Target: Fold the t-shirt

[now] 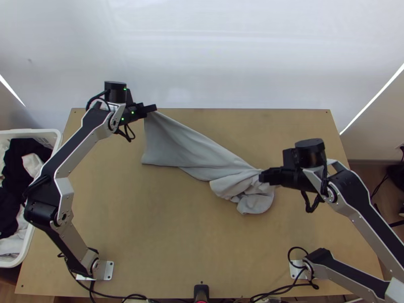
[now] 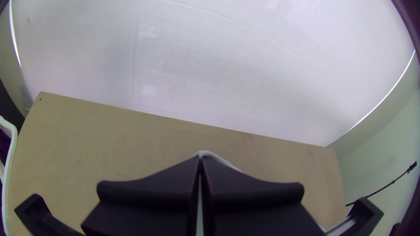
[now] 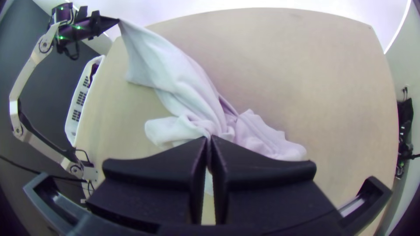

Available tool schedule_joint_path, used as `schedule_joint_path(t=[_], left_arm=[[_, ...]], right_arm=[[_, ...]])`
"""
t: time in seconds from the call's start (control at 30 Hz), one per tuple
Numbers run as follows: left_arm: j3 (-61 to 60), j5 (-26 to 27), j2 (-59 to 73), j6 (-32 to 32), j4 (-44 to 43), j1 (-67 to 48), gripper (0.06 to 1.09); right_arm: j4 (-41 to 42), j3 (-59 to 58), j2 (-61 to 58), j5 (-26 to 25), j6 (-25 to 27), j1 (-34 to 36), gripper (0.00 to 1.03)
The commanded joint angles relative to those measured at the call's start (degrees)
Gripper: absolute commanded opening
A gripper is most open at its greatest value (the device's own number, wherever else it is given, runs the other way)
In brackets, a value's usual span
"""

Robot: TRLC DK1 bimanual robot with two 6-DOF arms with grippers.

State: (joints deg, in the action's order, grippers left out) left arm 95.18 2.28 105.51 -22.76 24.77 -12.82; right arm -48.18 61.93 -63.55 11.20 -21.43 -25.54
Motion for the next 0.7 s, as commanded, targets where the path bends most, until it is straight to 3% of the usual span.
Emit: schedule_joint_path(t=[0.0, 0.23, 0.47, 0.67], left_arm=[[-1.57, -0.09, -0.84, -0.70, 0.36, -0.72, 0.10], [-17.30, 0.00, -18.50, 2.72, 1.07, -2.03, 0.10], [-35.76, 0.00, -35.03, 7.30, 4.05, -2.91, 0.10], [-38.14, 0.00, -36.70, 8.61, 4.32, -0.63, 0.10]], right_arm=[[-5.08, -1.20, 1.94, 0.22, 2.27, -5.05, 0.03], [-9.30, -3.75, 3.61, 0.40, 6.23, -11.64, 0.03], [-14.48, -6.74, 4.31, 4.09, 9.57, -18.32, 0.03], [-16.15, -5.51, 7.91, 5.76, 14.05, -21.48, 0.03]])
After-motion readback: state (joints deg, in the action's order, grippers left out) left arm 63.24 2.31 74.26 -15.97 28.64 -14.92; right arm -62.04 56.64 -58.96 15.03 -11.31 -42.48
